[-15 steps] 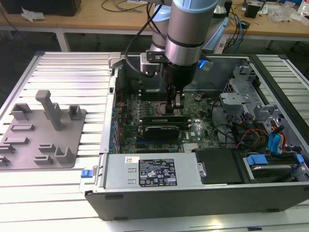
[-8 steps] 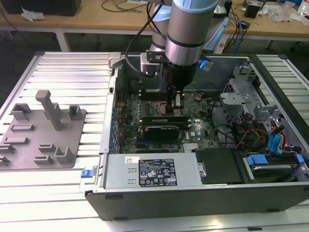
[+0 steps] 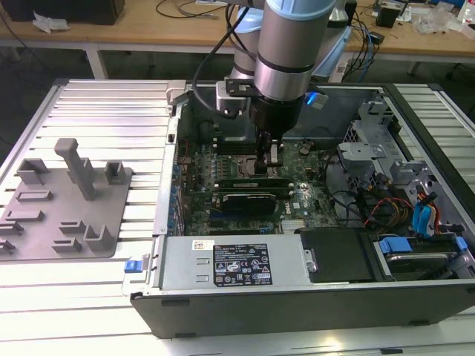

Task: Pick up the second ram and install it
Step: 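Press down the second ram until it locks into place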

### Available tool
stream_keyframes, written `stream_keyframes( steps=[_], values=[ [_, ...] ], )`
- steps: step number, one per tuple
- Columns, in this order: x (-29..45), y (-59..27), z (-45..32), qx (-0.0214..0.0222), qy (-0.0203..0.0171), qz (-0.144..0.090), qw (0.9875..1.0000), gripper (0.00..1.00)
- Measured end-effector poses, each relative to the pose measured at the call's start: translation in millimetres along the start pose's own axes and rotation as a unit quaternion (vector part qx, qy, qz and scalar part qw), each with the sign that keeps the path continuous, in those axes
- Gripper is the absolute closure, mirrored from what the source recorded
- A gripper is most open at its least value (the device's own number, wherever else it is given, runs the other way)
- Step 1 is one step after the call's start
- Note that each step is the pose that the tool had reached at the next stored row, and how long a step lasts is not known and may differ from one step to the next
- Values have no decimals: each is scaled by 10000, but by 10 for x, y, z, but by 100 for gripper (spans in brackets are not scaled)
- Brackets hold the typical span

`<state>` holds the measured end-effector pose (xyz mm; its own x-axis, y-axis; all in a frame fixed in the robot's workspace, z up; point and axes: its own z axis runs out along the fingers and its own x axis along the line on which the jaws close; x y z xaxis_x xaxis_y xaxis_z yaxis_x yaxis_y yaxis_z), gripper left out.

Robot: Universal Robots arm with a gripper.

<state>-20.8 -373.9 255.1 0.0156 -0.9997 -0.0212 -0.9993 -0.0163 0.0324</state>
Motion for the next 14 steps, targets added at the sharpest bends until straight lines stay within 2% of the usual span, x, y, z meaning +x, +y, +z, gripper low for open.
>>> stream_keyframes(
  steps=[2,12,14],
  values=[
    [0,-11,-1,2,0,1,10000,92],
    [4,-246,-8,1,0,1,10000,92],
    [4,-258,-9,1,0,1,10000,92]
  ],
)
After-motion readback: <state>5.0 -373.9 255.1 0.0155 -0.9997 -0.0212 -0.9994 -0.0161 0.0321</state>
